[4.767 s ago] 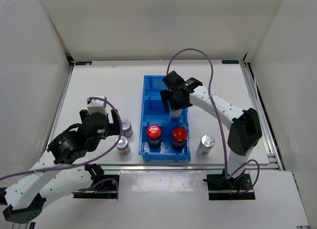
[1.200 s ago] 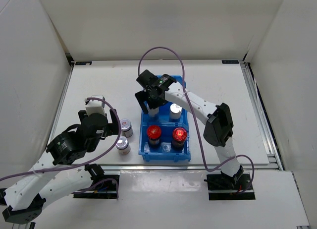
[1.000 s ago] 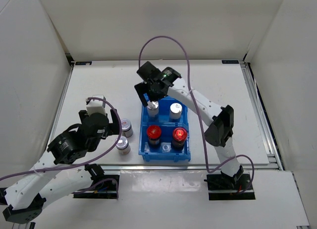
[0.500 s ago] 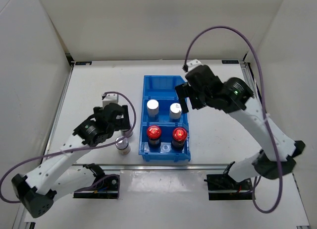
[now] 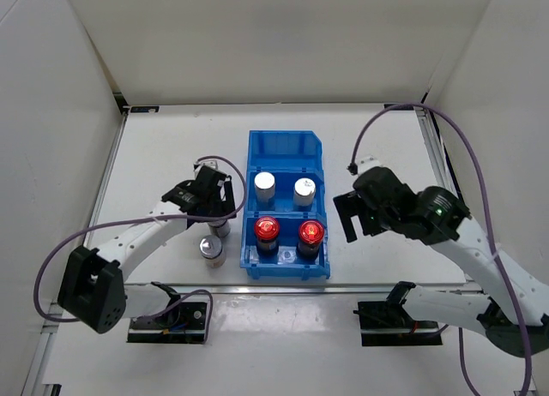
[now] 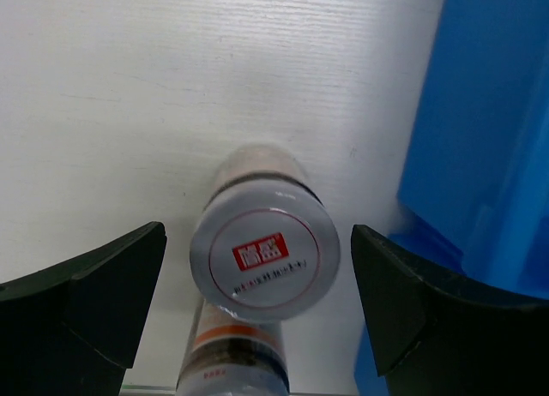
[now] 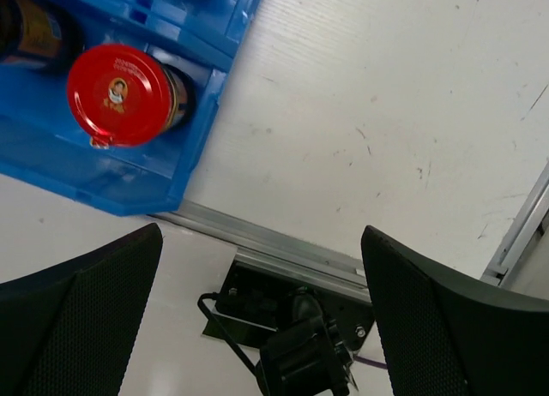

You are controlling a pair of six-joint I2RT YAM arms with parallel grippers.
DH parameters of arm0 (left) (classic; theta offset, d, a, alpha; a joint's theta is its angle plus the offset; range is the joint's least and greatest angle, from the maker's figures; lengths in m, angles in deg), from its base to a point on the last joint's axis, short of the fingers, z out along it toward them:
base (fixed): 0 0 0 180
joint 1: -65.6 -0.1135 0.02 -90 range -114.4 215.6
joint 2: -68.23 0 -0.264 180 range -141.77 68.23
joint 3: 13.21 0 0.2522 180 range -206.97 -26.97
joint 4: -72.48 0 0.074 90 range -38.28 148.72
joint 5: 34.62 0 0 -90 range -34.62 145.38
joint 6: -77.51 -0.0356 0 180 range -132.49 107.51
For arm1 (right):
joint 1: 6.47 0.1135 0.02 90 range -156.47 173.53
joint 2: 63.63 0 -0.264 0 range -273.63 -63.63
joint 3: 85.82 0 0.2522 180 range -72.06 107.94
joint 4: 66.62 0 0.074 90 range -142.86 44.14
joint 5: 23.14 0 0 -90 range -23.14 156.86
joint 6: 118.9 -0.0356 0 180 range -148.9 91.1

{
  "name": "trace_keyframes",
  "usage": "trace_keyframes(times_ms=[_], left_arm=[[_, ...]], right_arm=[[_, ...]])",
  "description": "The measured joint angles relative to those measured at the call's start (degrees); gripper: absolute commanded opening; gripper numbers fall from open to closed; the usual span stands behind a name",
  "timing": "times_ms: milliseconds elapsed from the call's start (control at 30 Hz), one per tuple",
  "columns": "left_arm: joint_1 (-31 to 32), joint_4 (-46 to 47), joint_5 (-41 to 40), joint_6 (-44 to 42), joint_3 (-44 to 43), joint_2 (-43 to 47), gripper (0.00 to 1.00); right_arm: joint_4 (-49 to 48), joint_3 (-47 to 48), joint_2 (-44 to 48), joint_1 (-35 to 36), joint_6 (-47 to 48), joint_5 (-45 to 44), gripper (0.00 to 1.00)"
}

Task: Organize the condiment bottles

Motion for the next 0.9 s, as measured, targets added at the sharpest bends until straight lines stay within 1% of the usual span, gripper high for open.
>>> trace_keyframes(times_ms=[33, 67, 167, 200, 267, 300, 367, 467, 533, 600, 733, 833, 900], left_arm=[[-0.8, 0.4, 0.7, 0.2, 0.0, -1.0, 0.96], [-1.6, 0.7, 1.3, 0.3, 0.0, -2.1, 0.86], [-3.5, 2.0, 3.7, 0.7, 0.0, -5.2, 0.67], [-3.9, 2.0, 4.2, 0.6, -0.5, -6.0, 0.57], [-4.8, 1.2, 4.9, 0.5, -1.9, -7.1, 0.48], [-5.0, 0.4, 5.2, 0.7, -2.7, -7.7, 0.42], [-5.4, -3.4, 5.4, 0.8, -5.9, -9.2, 0.35], [-5.5, -9.4, 5.3, 0.6, -12.0, -9.0, 0.31], [-5.4, -12.4, 5.5, -0.1, -18.9, -8.3, 0.31], [-5.4, -14.0, 6.0, -1.1, -28.0, -8.2, 0.31], [-5.1, -13.1, 7.8, -3.0, -45.9, -10.2, 0.27], [-3.6, -12.4, 8.6, -5.0, -56.1, -15.2, 0.26], [-2.0, -13.2, 9.2, -6.6, -64.0, -21.7, 0.28]], right_arm=[[0.0, -1.0, 1.7, 0.0, -0.4, 0.0, 1.00], [0.0, -1.9, 3.0, 0.0, -0.8, 0.0, 1.00], [0.0, -4.1, 6.0, 0.0, -1.7, -0.3, 1.00], [0.1, -4.5, 6.6, 0.0, -2.1, -0.5, 1.00], [0.3, -4.9, 7.1, 0.0, -2.5, -0.8, 1.00], [0.3, -4.9, 7.3, 0.0, -2.6, -1.1, 1.00], [0.4, -4.9, 7.7, 0.0, -2.8, -1.8, 1.00], [0.4, -4.9, 8.2, 0.0, -3.2, -3.1, 1.00], [0.4, -4.9, 8.6, 0.0, -3.6, -4.2, 1.00], [0.5, -4.9, 9.2, 0.0, -3.8, -5.0, 1.00], [0.8, -4.9, 10.4, 0.0, -3.9, -6.4, 1.00], [0.9, -4.9, 11.4, 0.0, -4.0, -7.3, 1.00], [0.9, -4.9, 11.7, 0.0, -4.1, -7.6, 1.00]])
